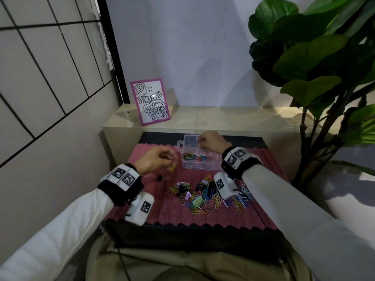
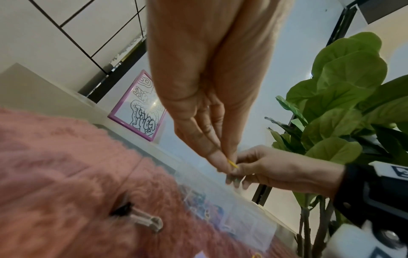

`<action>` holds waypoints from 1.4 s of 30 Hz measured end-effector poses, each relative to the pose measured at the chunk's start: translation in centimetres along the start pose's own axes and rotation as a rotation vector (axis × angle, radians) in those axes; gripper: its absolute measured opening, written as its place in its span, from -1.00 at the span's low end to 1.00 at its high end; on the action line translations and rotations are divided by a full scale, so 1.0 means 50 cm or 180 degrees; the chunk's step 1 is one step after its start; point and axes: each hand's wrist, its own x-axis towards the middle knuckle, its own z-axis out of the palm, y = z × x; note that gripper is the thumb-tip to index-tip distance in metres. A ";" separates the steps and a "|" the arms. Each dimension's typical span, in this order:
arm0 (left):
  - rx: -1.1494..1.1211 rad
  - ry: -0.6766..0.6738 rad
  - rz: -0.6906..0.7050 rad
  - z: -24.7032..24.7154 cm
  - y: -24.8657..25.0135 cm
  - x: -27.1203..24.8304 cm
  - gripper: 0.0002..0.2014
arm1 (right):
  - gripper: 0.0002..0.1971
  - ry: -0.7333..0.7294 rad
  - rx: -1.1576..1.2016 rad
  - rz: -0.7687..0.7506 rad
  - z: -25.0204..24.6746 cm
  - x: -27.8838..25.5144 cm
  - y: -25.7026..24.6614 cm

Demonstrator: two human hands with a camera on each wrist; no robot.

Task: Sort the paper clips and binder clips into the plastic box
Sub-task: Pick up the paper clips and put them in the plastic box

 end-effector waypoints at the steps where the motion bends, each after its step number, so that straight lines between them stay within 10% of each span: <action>1: -0.0002 0.0055 0.0014 -0.002 0.005 0.010 -0.81 | -0.80 -0.0024 -0.0165 -0.0028 0.007 0.000 0.001; 8: 0.0249 0.0322 0.0253 0.011 0.064 0.112 -0.82 | -0.57 -0.0024 -0.0610 -0.0427 0.009 -0.047 0.038; 12: 0.0678 0.0408 0.0341 0.044 0.088 0.171 -0.87 | -0.76 0.0236 -0.0599 -0.0738 0.005 -0.111 0.024; 18: 0.1690 -0.0178 0.0262 0.069 0.061 0.186 -0.76 | -0.81 -0.1394 -0.0863 -0.1451 0.073 -0.214 0.000; 42: 0.1240 -0.0565 0.0192 0.055 0.005 0.007 -0.77 | -0.87 -0.0590 0.0722 -0.0342 0.005 -0.120 -0.009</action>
